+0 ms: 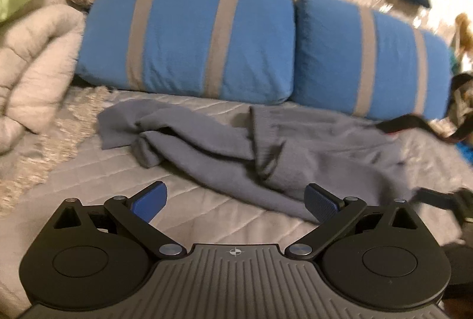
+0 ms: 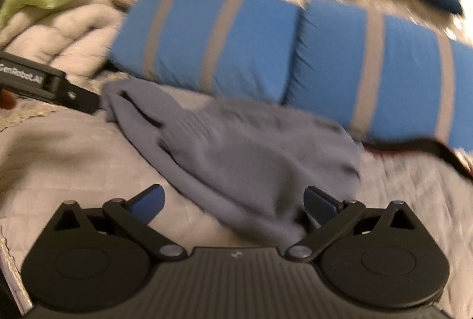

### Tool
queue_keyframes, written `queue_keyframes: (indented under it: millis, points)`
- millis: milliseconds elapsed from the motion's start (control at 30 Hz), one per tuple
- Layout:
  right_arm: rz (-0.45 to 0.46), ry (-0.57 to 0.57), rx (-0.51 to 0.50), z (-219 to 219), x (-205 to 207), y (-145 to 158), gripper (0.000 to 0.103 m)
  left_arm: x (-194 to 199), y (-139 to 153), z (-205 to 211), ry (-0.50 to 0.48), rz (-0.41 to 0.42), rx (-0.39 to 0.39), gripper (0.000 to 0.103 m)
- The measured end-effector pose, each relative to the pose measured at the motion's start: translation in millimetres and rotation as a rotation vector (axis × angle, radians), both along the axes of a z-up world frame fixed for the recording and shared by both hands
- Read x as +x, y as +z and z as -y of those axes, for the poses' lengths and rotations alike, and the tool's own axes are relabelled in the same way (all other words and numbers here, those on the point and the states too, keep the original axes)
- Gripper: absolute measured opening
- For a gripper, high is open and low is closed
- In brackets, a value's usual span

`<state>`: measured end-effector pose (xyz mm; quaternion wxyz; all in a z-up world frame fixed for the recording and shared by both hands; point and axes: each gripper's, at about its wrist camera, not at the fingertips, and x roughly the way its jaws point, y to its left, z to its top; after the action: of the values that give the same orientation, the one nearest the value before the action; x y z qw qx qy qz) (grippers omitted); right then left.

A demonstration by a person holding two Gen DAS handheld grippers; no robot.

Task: Fold clothes
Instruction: 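Move both tools toward the crumpled grey sweatpants on the bed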

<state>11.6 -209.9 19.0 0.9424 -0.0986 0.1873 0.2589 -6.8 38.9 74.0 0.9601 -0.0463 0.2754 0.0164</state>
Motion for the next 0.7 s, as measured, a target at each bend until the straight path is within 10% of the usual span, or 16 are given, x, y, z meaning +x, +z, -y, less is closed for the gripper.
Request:
queue_keyframes:
  millis: [167, 700]
  points:
    - [-0.018, 0.050, 0.030, -20, 25, 10, 0.103, -1, 3, -17, -0.044, 0.011, -0.202, 0.101]
    - [-0.150, 0.162, -0.064, -73, 114, 22, 0.100, 2, 8, -25, 0.026, -0.008, -0.171, 0.101]
